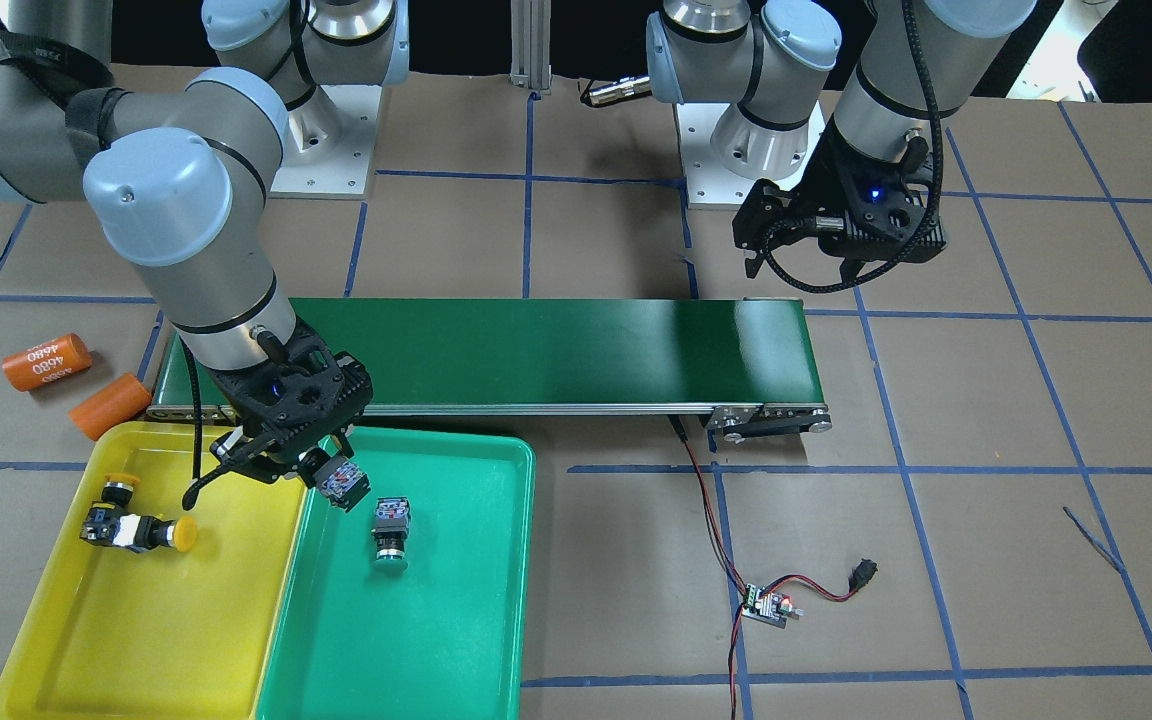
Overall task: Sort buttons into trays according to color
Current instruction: 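Place the second green button into the green tray and release it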
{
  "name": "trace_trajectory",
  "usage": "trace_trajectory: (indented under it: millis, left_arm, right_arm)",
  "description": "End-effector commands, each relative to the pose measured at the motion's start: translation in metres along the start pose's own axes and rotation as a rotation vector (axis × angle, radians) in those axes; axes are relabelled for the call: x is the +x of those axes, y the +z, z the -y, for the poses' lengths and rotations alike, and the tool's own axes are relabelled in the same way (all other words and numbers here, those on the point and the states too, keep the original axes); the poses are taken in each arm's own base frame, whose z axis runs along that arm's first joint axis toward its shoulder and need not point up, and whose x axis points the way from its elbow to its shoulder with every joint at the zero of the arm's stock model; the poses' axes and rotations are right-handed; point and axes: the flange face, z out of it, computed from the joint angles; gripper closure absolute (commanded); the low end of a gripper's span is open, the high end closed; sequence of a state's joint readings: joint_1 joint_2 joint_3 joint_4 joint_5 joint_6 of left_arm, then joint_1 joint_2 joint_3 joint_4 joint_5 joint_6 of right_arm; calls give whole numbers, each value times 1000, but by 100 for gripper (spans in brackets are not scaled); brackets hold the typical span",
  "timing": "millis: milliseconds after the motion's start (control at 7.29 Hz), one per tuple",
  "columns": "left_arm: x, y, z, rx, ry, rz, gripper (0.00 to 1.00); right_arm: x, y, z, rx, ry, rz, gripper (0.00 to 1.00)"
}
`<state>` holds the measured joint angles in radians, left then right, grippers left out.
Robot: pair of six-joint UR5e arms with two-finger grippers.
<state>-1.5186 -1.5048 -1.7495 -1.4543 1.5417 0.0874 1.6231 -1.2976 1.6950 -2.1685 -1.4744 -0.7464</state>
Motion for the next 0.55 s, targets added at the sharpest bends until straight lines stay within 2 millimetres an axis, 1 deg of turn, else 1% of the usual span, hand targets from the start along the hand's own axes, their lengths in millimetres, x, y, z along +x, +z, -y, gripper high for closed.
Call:
trace_trajectory:
  millis: [0, 137, 274, 411]
  left_arm:
    - [0, 0, 0, -1, 0, 1, 0]
    - [-3, -3, -1, 5, -3, 2, 0]
    - [-7, -4, -2, 0, 2, 49, 0]
    - [-10, -5, -1, -1, -3, 90, 0]
  right_arm:
    - [1, 0, 1, -2, 3, 0, 19]
    - [1, -2, 1, -4, 3, -3, 18]
    - [0, -4, 0, -10, 3, -1, 18]
    - [0, -10, 0, -51, 12, 37, 18]
